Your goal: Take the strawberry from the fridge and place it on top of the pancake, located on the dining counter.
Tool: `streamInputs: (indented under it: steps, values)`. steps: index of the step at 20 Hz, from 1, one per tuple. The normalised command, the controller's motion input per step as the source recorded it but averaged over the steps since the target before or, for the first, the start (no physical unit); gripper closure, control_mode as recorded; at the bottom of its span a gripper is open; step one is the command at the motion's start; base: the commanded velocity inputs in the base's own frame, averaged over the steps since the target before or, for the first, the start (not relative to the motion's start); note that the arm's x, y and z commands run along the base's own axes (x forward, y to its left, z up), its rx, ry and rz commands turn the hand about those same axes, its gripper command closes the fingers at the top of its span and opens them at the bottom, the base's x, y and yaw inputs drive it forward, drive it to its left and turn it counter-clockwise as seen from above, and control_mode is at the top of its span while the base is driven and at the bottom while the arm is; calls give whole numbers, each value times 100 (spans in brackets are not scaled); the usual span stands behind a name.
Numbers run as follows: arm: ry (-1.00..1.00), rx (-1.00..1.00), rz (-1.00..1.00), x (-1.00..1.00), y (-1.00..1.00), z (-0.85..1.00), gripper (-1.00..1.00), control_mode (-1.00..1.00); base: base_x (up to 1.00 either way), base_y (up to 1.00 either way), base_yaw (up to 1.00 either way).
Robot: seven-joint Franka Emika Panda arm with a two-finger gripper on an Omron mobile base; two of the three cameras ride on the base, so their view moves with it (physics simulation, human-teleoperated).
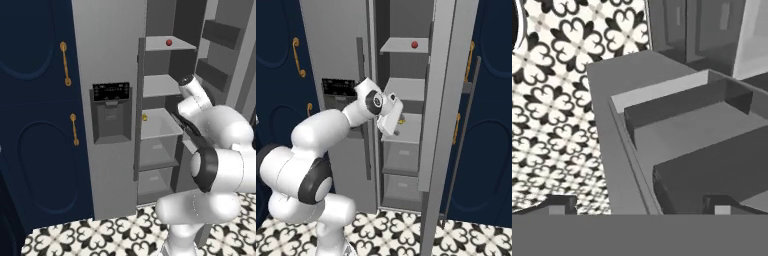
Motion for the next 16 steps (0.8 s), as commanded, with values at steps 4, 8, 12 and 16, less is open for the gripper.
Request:
streamInputs:
  steps: [4,8,12,16]
  values:
    - [-9,33,-32,-6,100,0,-100,-100,0,0,0]
    - [-14,38,-45,-20,83,0,-100,-100,0,0,0]
    - [-21,31,-58,-56,55,0,-100,-100,0,0,0]
    - [-37,25,-60,-99,44,4,-100,-100,0,0,0]
